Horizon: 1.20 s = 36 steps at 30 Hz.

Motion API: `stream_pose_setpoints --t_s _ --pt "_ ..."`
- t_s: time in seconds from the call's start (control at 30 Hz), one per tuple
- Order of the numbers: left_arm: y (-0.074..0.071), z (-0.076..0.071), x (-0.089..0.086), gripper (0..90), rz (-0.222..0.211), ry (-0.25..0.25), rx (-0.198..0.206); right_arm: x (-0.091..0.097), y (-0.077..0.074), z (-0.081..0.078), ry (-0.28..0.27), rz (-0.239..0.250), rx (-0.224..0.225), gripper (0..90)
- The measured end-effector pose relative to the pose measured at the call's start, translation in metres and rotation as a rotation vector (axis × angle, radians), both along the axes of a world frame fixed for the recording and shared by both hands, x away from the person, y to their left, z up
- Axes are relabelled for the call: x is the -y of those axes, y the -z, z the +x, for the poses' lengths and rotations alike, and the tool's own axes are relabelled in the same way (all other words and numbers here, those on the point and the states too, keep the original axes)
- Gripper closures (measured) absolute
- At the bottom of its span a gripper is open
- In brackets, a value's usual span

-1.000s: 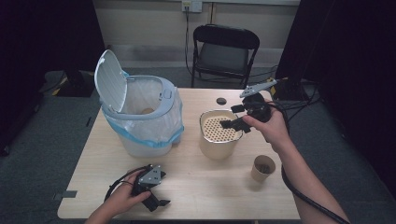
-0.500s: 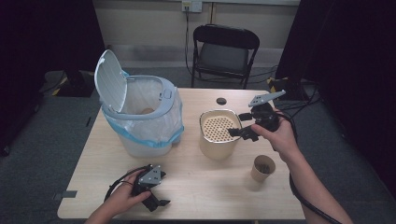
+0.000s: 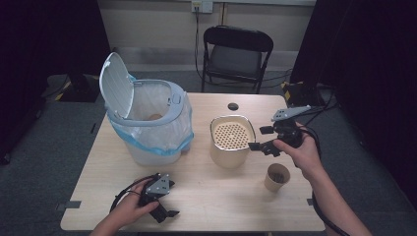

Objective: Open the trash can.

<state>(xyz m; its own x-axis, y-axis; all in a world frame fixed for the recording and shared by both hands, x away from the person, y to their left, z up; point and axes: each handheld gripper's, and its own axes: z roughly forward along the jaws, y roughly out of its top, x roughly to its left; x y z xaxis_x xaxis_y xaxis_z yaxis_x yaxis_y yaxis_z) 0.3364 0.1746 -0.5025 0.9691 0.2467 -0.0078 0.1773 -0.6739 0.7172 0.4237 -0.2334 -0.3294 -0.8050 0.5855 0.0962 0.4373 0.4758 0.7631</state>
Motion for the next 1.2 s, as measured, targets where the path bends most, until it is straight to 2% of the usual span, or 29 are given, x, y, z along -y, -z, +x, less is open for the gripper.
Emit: stream_pose_setpoints --t_s 0.4,0.5,0.67,1.0,1.2 --pt "0.000 0.000 0.000 0.0 -0.004 -0.001 -0.006 0.024 0.016 -0.013 0.034 0.021 -0.004 16.1" --pt "0.000 0.000 0.000 0.0 -0.007 0.000 -0.007 0.031 0.020 -0.015 0.041 0.050 -0.009 14.5" --pt "0.000 0.000 0.000 0.0 -0.002 -0.001 -0.008 0.041 0.027 -0.019 0.044 0.067 -0.011 14.5" --pt "0.000 0.000 0.000 0.0 -0.007 0.000 -0.008 0.057 0.042 -0.027 0.082 0.042 -0.013 14.5" --pt "0.000 0.000 0.000 0.0 -0.006 0.001 -0.010 0.062 0.054 -0.032 0.091 0.018 0.015 14.7"
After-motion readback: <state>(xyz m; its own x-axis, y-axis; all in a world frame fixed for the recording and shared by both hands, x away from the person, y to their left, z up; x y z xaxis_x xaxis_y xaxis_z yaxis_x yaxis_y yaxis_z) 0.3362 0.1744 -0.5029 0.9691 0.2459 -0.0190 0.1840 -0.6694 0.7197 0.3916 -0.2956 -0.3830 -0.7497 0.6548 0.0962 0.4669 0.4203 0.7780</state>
